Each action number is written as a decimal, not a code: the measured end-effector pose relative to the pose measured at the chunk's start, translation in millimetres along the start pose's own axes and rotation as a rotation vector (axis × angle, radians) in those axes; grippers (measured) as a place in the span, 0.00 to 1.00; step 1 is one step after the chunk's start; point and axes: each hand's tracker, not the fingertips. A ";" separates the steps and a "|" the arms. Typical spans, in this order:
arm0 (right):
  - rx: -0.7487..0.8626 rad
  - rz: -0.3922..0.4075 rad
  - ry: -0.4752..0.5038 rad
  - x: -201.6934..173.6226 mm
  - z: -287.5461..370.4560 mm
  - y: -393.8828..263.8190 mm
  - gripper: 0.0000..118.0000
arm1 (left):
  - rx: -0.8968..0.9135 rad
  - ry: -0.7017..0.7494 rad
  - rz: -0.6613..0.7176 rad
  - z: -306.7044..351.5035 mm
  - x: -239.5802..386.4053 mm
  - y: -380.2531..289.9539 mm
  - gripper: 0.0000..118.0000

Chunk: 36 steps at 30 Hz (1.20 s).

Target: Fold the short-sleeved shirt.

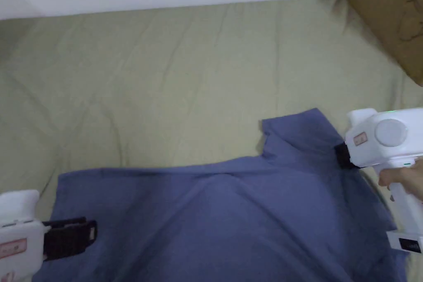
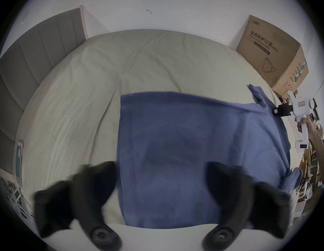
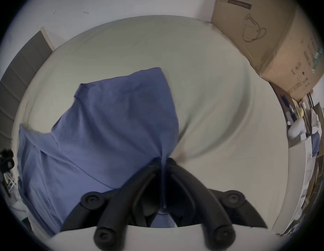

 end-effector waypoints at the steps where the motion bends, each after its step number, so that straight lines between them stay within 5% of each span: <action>1: -0.008 0.002 0.001 -1.6 0.2 -0.9 0.01 | -0.001 0.002 -0.002 -8.6 -1.9 9.6 0.94; 10: -0.023 -0.049 0.001 -1.2 2.2 0.6 0.01 | -0.002 0.064 0.104 -86.6 -18.0 87.0 0.93; 12: -0.027 -0.077 0.012 1.7 2.2 1.6 0.01 | -0.152 0.109 0.071 -112.2 -13.0 90.8 0.81; 14: -0.025 -0.086 0.011 1.2 6.2 2.7 0.01 | -0.092 0.162 -0.008 -110.2 1.0 87.9 0.78; 15: -0.016 -0.067 0.007 -0.8 11.0 3.3 0.01 | -0.097 0.149 -0.028 -103.3 4.6 88.6 0.68; 18: 0.006 -0.032 0.002 -1.2 27.0 6.8 0.01 | -0.054 0.120 -0.069 -82.4 8.5 89.1 0.05; 21: 0.059 -0.090 0.078 3.2 55.9 6.4 0.01 | -0.068 0.120 -0.065 -69.6 16.8 88.1 0.03; 27: 0.181 -0.062 0.107 10.2 147.0 -22.8 0.01 | 0.061 0.081 -0.173 20.0 23.5 65.3 0.03; 36: 0.165 0.002 0.148 4.7 239.6 -176.8 0.01 | 0.112 -0.002 -0.085 120.3 -5.9 -61.2 0.03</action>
